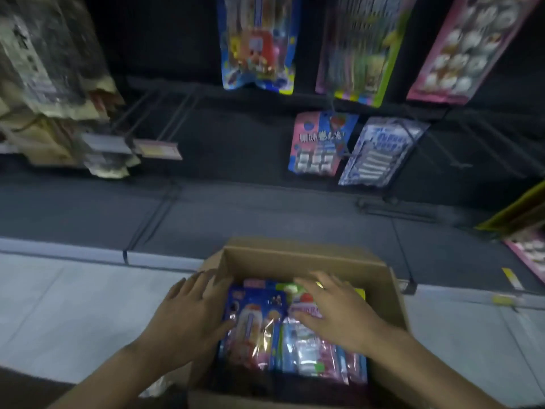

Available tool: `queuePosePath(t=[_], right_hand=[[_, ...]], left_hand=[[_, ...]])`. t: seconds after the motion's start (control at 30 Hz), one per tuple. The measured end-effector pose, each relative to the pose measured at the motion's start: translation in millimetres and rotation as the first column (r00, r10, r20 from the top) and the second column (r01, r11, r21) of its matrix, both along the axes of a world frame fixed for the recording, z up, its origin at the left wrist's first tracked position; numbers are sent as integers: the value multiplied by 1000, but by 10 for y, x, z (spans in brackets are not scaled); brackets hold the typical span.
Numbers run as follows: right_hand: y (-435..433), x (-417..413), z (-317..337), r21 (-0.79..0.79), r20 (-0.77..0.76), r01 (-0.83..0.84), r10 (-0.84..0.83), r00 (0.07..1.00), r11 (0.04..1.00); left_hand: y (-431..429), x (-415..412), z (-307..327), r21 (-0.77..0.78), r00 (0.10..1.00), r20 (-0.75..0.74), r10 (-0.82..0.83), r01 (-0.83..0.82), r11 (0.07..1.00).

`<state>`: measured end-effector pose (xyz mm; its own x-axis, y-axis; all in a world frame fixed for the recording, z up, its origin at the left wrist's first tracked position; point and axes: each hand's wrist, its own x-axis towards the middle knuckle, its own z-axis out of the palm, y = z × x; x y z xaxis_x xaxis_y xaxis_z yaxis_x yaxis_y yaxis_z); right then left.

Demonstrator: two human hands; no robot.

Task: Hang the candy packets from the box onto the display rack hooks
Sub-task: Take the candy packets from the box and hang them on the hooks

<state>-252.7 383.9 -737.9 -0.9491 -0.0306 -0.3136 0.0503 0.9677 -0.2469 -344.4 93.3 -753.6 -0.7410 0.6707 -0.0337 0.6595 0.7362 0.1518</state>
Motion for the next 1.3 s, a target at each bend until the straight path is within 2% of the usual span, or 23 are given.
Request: queuePosePath(t=[0.1, 0.2, 0.23, 0.3, 0.37, 0.47, 0.5, 0.6, 0.7, 0.77, 0.87, 0.97, 1.1, 1.23, 1.3], right_hand=[[-100, 77, -505, -128, 179, 137, -113, 977, 982], [-311, 73, -938, -261, 368, 361, -253, 895, 895], [-396, 55, -1074, -283, 410, 436, -303, 860, 854], [-547, 17, -1349, -320, 466, 555, -382, 798, 768], [-685, -32, -1566, -343, 525, 647, -432, 733, 681], [-870, -120, -1736, -318, 659, 831, -524, 540, 458], [-912, -139, -1796, -297, 674, 861, -549, 495, 412], [-1044, -172, -2011, -267, 630, 892, -634, 448, 365], [-1188, -207, -2233, -220, 484, 934, -800, 354, 280], [-1261, -259, -2282, -167, 360, 939, -869, 341, 299], [-1229, -319, -2591, -126, 365, 948, -875, 318, 292], [-1150, -360, -2766, -199, 442, 945, -837, 323, 259], [-1194, -326, -2182, -369, 520, 897, -746, 417, 244], [-1008, -231, -2144, -395, 492, 878, -746, 450, 270], [-896, -202, -2117, -443, 490, 870, -755, 435, 214]], left_hand=[[-151, 109, -498, -131, 994, 108, -33, 47, 990], [-179, 214, -627, -237, 993, 82, -81, 98, 967], [-169, 227, -629, -290, 996, 31, -87, 92, 953], [-180, 222, -709, -282, 996, -36, -85, 71, 957], [-241, 179, -855, -264, 997, -14, -73, 67, 962], [-293, 129, -993, -229, 995, 50, -90, 99, 969], [-294, 126, -1002, -226, 994, 66, -88, 100, 969], [-243, 168, -989, -201, 990, 118, -76, 99, 975], [-183, 216, -974, -250, 980, 198, -32, 82, 965], [-155, 226, -949, -296, 978, 205, -29, 90, 951], [-163, 235, -964, -301, 976, 218, -21, 88, 950], [-184, 227, -983, -278, 974, 224, -28, 92, 956], [-189, 221, -982, -288, 974, 223, -37, 102, 952], [-177, 226, -976, -326, 980, 191, -58, 119, 938], [-178, 230, -981, -340, 981, 186, -54, 116, 933]])
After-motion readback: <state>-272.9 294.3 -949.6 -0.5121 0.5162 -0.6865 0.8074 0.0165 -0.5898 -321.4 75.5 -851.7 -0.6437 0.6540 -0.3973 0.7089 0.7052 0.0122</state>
